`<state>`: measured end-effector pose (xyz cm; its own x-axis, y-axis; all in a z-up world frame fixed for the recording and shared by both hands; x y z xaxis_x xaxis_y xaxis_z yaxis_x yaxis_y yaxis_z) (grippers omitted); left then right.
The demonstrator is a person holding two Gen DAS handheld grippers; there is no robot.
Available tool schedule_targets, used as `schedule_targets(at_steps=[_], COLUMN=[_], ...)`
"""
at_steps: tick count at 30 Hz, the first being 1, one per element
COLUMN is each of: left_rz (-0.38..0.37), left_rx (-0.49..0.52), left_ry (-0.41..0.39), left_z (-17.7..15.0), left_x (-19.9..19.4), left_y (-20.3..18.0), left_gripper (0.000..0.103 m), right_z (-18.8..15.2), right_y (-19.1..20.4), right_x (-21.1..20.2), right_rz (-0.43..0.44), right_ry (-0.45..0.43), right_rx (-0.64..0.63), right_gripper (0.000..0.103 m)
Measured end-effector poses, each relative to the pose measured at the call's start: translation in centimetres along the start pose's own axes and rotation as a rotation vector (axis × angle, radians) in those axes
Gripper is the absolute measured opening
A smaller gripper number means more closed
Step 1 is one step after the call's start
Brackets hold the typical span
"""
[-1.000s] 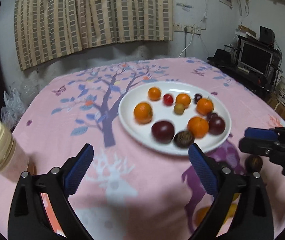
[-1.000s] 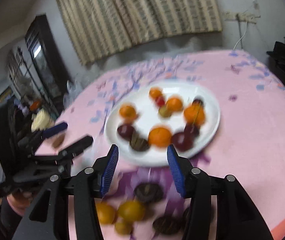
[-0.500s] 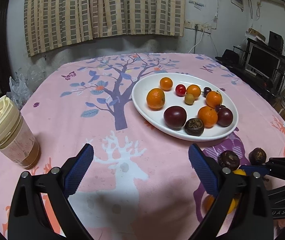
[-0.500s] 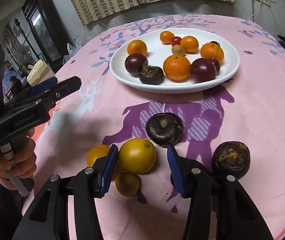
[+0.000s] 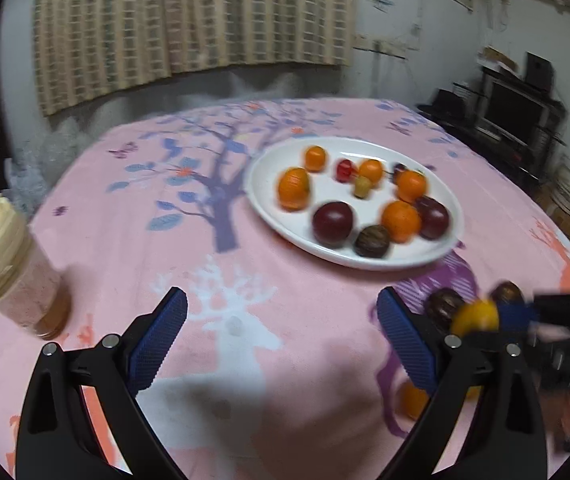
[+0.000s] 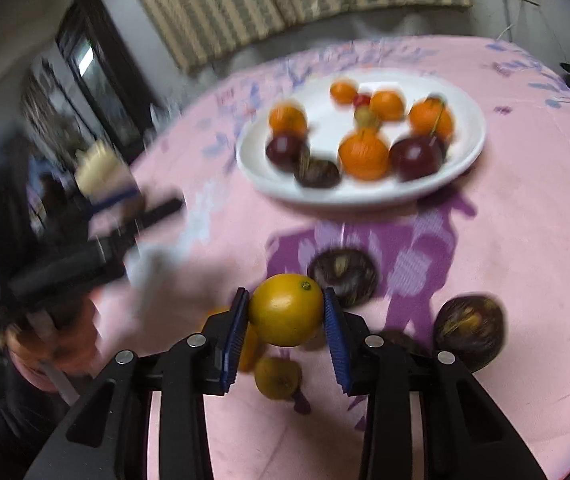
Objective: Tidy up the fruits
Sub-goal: 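Grasp a yellow fruit with the right tool while the left tool grasps an orange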
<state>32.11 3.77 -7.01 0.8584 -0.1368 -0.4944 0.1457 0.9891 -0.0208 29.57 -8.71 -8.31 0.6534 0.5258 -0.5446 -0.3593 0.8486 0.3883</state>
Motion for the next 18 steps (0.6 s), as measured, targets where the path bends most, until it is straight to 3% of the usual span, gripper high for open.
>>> schedule_targets(at_steps=[2, 7, 11, 18], left_rz=[-0.13, -0.305, -0.339, -0.382], left_rx=[0.036, 0.206, 0.273, 0.284], left_ry=[0.049, 0.097, 0.144, 0.185], left_z=[-0.9, -3.4, -5.3, -6.5], left_x=[-0.1, -1.1, -0.8, -0.2], left_y=[-1.9, -6.4, -8.0, -8.7], left_gripper=[0.094, 0.082, 0.07, 0.053], right_z=[1.1, 1.7, 1.7, 1.6], right_y=[-0.7, -1.8, -1.7, -1.7], right_x=[-1.3, -1.9, -1.9, -2.1], right_rz=[-0.019, -0.037, -0.027, -0.027], right_ry=[-0.072, -0.091, -0.086, -0.091], right_rx=[0.019, 0.055, 0.053, 0.052], right_gripper=[0.038, 0.038, 0.038, 0.038])
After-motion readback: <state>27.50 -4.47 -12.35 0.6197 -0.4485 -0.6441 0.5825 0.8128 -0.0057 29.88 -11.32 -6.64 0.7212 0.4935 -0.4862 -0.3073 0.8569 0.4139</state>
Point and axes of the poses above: each gripper's, at about its wrist camera, not at the fingertips, and x roughly the way its jaws point, y to its left, z to its top, the point moved 6 cm from there along x, roughly the way its jaws point, and after that the axes turned 13 degrees about -y, right-handed, at the moved point
